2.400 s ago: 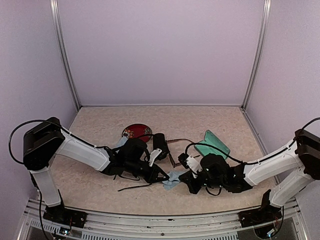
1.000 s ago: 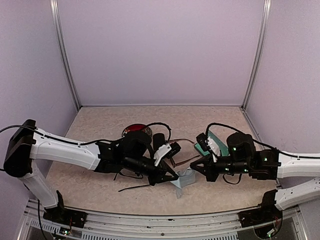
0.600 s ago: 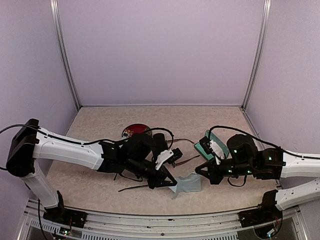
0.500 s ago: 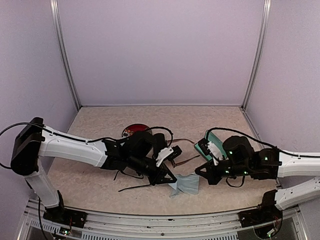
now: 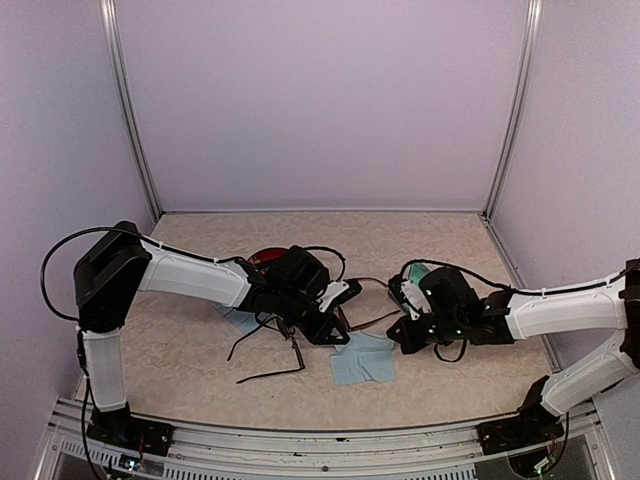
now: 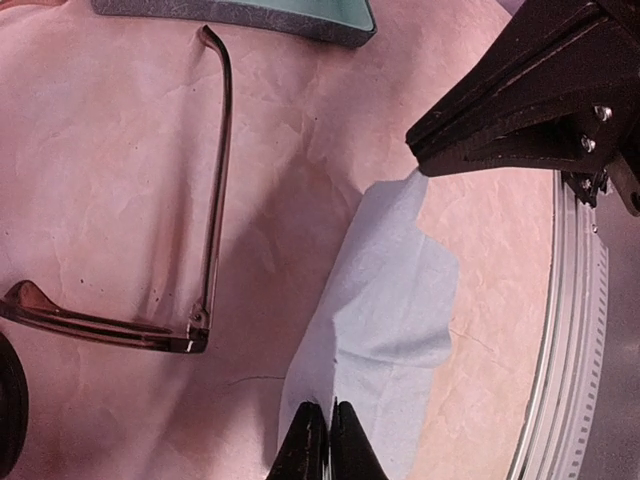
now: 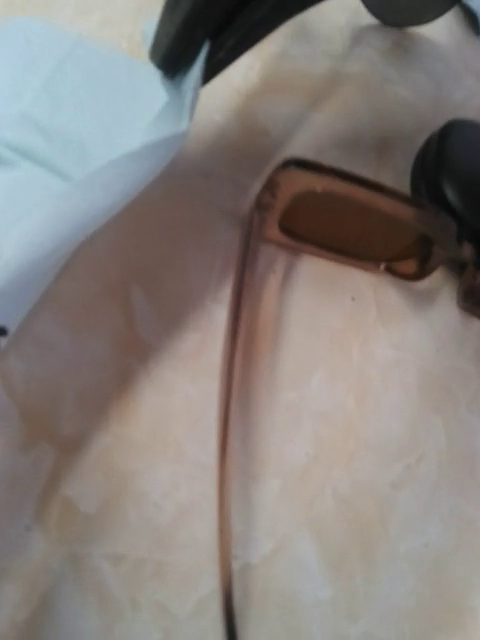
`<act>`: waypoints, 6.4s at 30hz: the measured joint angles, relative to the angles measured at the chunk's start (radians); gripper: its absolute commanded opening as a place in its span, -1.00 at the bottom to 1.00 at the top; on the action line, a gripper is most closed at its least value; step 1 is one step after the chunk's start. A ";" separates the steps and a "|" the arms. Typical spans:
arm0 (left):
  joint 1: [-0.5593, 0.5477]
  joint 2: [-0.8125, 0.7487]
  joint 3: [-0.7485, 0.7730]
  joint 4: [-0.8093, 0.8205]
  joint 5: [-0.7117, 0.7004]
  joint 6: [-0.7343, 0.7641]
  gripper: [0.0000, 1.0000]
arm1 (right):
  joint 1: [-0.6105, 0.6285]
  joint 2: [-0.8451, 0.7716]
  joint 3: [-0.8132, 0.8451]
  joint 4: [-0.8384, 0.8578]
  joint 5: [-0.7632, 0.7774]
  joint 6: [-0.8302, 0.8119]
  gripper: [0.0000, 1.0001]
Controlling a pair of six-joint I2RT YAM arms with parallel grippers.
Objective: Organize the sunglasses
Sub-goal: Fold the glasses cleaning cloth at the center of the board, then move the sunglasses to the center of the board.
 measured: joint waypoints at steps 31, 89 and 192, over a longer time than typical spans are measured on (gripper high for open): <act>-0.102 -0.050 -0.079 -0.001 -0.119 0.077 -1.00 | -0.027 -0.048 -0.084 0.043 -0.136 -0.057 -1.00; -0.187 -0.134 -0.167 -0.019 -0.216 0.049 -0.15 | 0.042 -0.119 -0.189 0.073 -0.115 0.134 -0.07; 0.032 0.016 0.101 0.068 -0.592 -0.220 0.07 | -0.058 0.119 0.069 -0.242 -0.142 -0.184 -0.96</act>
